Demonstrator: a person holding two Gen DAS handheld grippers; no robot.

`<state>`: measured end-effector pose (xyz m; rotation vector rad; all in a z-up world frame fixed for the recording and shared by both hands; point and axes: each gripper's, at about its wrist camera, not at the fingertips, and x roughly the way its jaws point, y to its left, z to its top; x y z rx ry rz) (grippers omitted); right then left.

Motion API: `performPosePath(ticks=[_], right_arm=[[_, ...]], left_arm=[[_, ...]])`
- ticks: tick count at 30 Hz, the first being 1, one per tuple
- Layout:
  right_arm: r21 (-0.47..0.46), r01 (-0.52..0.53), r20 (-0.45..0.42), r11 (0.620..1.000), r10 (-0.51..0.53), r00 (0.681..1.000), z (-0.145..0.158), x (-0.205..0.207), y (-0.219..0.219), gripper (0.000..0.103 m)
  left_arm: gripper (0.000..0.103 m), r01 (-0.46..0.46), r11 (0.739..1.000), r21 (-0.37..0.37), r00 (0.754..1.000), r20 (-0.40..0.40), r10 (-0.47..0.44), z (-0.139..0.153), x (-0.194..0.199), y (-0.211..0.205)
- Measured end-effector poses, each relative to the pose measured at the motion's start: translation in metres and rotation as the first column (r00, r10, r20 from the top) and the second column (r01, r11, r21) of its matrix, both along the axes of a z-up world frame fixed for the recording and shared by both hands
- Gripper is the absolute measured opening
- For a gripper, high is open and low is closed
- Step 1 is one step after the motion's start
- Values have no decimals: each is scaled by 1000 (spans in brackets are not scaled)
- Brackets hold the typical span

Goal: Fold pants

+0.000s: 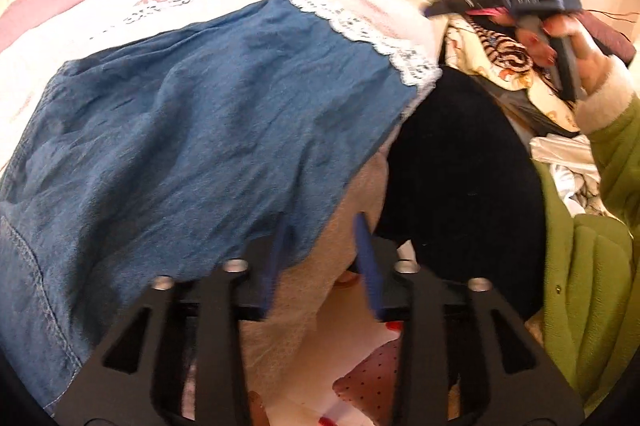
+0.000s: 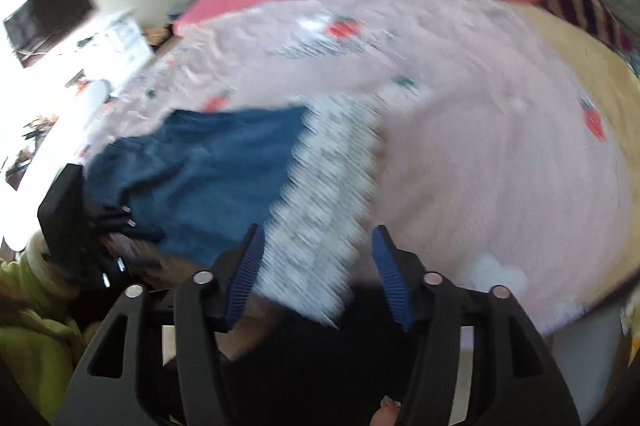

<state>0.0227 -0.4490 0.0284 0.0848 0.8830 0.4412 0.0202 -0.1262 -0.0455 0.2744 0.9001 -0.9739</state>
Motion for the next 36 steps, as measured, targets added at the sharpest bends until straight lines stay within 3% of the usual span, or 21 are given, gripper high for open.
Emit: performPosePath(ticks=[4,6,9,10,13,16,19,22,24,28,31,33,36], right_arm=[[-20,-136,-16,991,135,991,-18,30,51,57],[-77,-139,-71,987,134,988,-36,45,63,57],[-148,-132,-95,980,119,988,-63,50,69,60],[-149,-148,-82,978,137,987,-62,47,71,66],[-113,-158,-82,981,149,985,-50,41,70,68],[-25,-155,13,988,155,988,-21,35,61,69],[-38,-96,79,995,99,992,-3,41,52,76],[-9,39,30,999,-39,999,-6,68,32,76],[26,98,0,995,-98,995,-10,85,22,76],[48,148,-40,988,-146,988,-18,112,14,76],[57,153,-58,987,-150,987,-25,126,13,76],[100,170,-89,980,-161,983,-29,134,8,75],[115,166,-102,979,-155,983,-32,141,5,41]], left_arm=[[38,-28,998,-64,1000,5,29,21,-1,11],[49,-76,992,-104,997,17,78,36,2,26],[59,-198,978,-60,973,111,204,57,16,44],[59,-230,972,-44,963,134,234,61,23,47],[67,-330,944,-15,927,181,328,72,51,55],[69,-385,923,21,905,205,372,75,81,55],[69,-406,912,55,904,174,391,66,108,55],[68,-441,895,58,896,81,436,54,130,59],[66,-441,897,27,898,15,441,48,136,59],[60,-430,900,72,903,33,429,42,139,48],[52,-415,908,56,908,-30,417,37,151,47],[34,-428,902,53,897,-100,431,27,164,51],[14,-437,897,67,888,-130,442,18,175,55]])
